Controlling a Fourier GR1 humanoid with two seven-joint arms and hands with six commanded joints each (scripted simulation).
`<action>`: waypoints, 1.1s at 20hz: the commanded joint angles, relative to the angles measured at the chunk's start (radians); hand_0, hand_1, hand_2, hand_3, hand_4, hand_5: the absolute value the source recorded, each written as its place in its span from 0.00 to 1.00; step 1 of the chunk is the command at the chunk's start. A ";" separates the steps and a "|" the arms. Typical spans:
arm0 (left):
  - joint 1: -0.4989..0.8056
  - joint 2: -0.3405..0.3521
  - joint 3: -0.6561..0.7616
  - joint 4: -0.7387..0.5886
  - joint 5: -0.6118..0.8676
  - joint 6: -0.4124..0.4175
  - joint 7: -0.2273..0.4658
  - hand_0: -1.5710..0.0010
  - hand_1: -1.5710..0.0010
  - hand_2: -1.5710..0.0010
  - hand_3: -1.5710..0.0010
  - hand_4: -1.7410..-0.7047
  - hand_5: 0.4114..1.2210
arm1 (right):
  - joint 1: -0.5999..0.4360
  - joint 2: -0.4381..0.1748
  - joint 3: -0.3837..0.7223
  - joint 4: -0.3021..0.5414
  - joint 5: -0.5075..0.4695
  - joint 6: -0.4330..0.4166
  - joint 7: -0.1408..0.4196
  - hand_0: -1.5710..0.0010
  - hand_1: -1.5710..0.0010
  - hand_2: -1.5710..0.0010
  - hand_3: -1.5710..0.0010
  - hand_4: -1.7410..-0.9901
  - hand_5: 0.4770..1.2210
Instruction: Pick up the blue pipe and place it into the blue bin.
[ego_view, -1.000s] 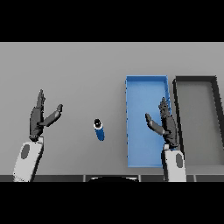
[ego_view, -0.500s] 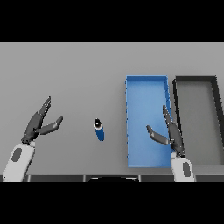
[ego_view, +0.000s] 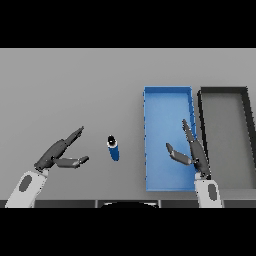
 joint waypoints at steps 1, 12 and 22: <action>-0.004 -0.003 -0.014 -0.004 -0.008 -0.007 0.007 1.00 1.00 1.00 1.00 0.53 0.14 | 0.000 -0.004 -0.007 0.002 -0.012 0.007 -0.006 1.00 1.00 1.00 1.00 0.63 0.21; -0.072 -0.214 -0.158 0.083 -0.171 0.057 0.009 1.00 1.00 1.00 1.00 0.50 0.11 | 0.007 0.003 -0.006 -0.010 -0.009 0.000 0.019 1.00 1.00 1.00 1.00 0.58 0.23; -0.175 -0.373 -0.192 0.259 -0.226 0.084 -0.043 1.00 1.00 1.00 1.00 0.55 0.11 | 0.040 -0.003 -0.006 -0.039 -0.004 -0.002 0.023 1.00 1.00 1.00 1.00 0.56 0.25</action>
